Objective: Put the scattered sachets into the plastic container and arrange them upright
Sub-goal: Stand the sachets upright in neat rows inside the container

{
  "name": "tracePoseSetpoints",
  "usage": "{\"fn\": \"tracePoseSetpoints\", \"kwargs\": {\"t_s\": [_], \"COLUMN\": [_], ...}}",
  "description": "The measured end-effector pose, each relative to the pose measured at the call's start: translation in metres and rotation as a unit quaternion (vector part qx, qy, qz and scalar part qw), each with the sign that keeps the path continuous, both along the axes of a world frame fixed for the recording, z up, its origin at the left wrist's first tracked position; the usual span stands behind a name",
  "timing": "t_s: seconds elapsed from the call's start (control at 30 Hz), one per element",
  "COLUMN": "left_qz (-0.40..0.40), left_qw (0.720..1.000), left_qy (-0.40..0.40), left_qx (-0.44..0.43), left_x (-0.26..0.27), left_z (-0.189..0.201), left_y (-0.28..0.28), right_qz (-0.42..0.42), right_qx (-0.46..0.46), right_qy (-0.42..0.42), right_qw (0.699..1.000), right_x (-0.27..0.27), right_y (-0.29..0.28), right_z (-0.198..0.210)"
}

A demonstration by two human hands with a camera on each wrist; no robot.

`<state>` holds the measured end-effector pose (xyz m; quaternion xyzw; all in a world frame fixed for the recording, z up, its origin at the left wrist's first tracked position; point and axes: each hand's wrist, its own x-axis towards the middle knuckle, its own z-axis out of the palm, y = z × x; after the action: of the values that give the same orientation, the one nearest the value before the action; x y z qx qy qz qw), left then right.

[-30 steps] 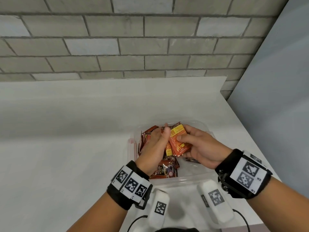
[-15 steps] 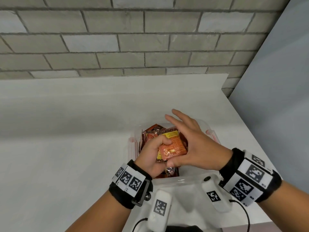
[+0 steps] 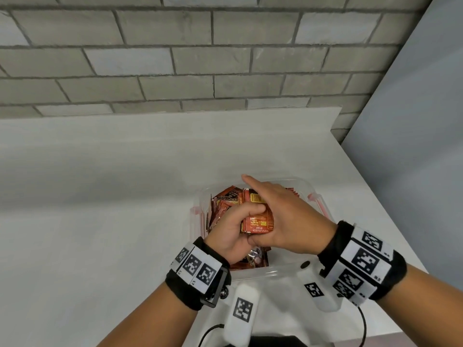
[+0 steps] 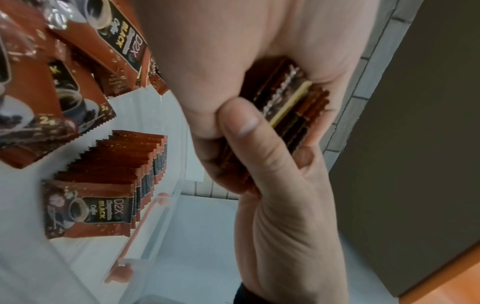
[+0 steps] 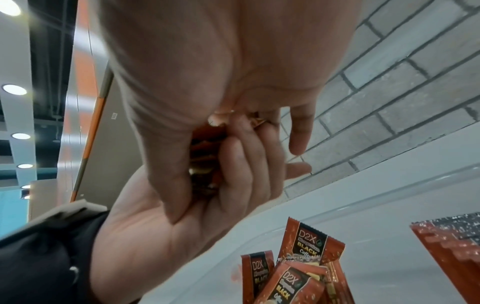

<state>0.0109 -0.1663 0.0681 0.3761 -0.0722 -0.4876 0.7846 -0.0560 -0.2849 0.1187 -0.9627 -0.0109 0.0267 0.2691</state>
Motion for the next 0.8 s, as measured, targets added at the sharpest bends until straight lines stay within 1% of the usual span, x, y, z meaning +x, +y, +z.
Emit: {"fn": "tracePoseSetpoints", "kwargs": {"t_s": [0.1,0.17,0.23,0.3,0.33,0.47,0.57,0.6,0.7,0.73,0.8], "left_qz": [0.001,-0.003,-0.015,-0.021,-0.022,-0.023,-0.027,-0.022,0.015,0.027,0.036], "left_qw": [1.000,1.000,1.000,0.999,0.999,0.999,0.999,0.999,0.999,0.999,0.999], "left_qy": [-0.005,-0.007,-0.015,-0.023,-0.024,-0.015,-0.014,-0.016,-0.003,0.002,0.012], "left_qx": [0.005,0.009,0.006,0.013,0.018,0.021,0.034,0.039,0.049,0.047,0.032], "left_x": [0.003,0.005,0.007,0.007,0.007,0.005,0.006,0.006,0.009,0.009,0.011], "left_z": [-0.003,-0.003,-0.004,-0.005,-0.005,-0.006,-0.007,-0.007,-0.008,-0.008,-0.007], "left_y": [0.000,0.003,0.006,0.007,0.008,0.009,0.007,0.006,0.005,0.006,0.006], "right_qz": [0.008,-0.008,-0.043,-0.066,-0.073,-0.117,-0.130,-0.140,-0.177,-0.169,-0.122], "right_qx": [-0.002,0.047,0.100,0.105,0.108,0.152,0.182,0.186,0.189,0.181,0.159], "right_qy": [0.000,0.005,-0.028,-0.060,-0.063,-0.043,-0.029,-0.047,-0.145,-0.165,-0.157], "right_qw": [1.000,0.999,0.994,0.990,0.989,0.980,0.974,0.971,0.955,0.955,0.967], "right_x": [0.000,-0.002,-0.006,-0.008,-0.008,-0.011,-0.011,-0.010,-0.010,-0.010,-0.011], "right_y": [-0.001,-0.004,-0.012,-0.020,-0.023,-0.027,-0.029,-0.030,-0.033,-0.034,-0.030], "right_z": [-0.002,-0.002,-0.002,-0.002,-0.002,0.000,-0.002,-0.002,-0.001,-0.002,-0.005]}}
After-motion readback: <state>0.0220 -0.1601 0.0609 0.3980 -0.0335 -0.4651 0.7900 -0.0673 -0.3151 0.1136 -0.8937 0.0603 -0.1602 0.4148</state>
